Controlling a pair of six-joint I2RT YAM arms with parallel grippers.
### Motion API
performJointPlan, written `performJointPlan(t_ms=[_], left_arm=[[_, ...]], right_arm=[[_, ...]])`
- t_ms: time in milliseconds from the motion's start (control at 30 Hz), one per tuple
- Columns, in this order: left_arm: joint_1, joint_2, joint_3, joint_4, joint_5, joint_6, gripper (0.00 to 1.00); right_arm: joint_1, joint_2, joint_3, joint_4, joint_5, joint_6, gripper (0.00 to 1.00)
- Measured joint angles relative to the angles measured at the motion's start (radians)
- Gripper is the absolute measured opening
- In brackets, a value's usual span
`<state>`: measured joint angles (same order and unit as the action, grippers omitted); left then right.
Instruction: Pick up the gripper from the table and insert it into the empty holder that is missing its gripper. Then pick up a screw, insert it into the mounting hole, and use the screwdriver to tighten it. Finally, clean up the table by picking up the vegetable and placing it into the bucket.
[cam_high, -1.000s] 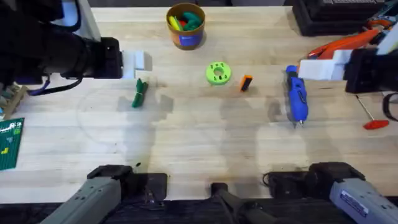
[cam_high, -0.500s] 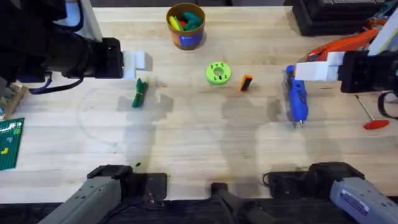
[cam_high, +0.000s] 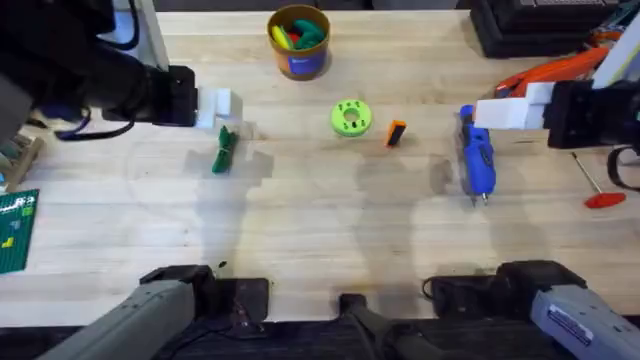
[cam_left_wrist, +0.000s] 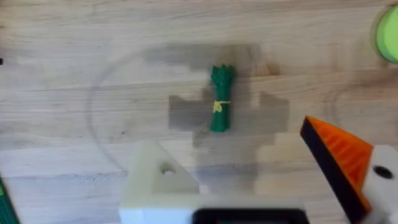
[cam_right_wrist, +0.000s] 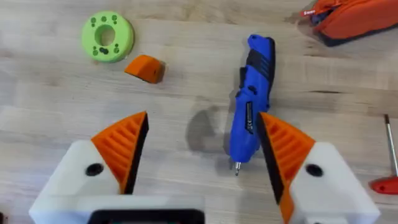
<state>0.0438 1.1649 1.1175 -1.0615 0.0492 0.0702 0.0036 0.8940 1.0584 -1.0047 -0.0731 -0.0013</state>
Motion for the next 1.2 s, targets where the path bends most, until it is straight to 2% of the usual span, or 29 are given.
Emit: performJointPlan(t_ms=[133,400,533,733,967,1133,1200], left_arm=[[0.030,0.084,0.000,0.009,0.014,0.037,0.985],[0.032,0.245,0.000,0.008,0.008,0.076,0.986],[0.039,0.297,0.000,0.017,0.007,0.098,0.985],[0.055,0.406,0.000,0.054,0.003,0.108,0.985],[0.056,0.543,0.000,0.082,-0.002,0.114,0.996],[0.056,0.582,0.000,0.089,-0.021,0.116,0.928],[0.056,0.582,0.000,0.094,-0.026,0.117,0.868]], right_arm=[[0.000,0.000,0.000,-0.001,0.000,0.000,0.992],[0.003,0.000,0.000,-0.001,0.000,0.000,0.992],[0.031,0.000,0.000,-0.003,0.000,0.000,0.992],[0.079,0.000,0.000,-0.005,0.000,0.000,0.991],[0.081,0.000,0.000,-0.005,0.000,0.000,0.990],[0.081,0.000,0.000,-0.005,0.000,0.000,0.990],[0.081,0.000,0.000,-0.005,0.000,0.000,0.990]])
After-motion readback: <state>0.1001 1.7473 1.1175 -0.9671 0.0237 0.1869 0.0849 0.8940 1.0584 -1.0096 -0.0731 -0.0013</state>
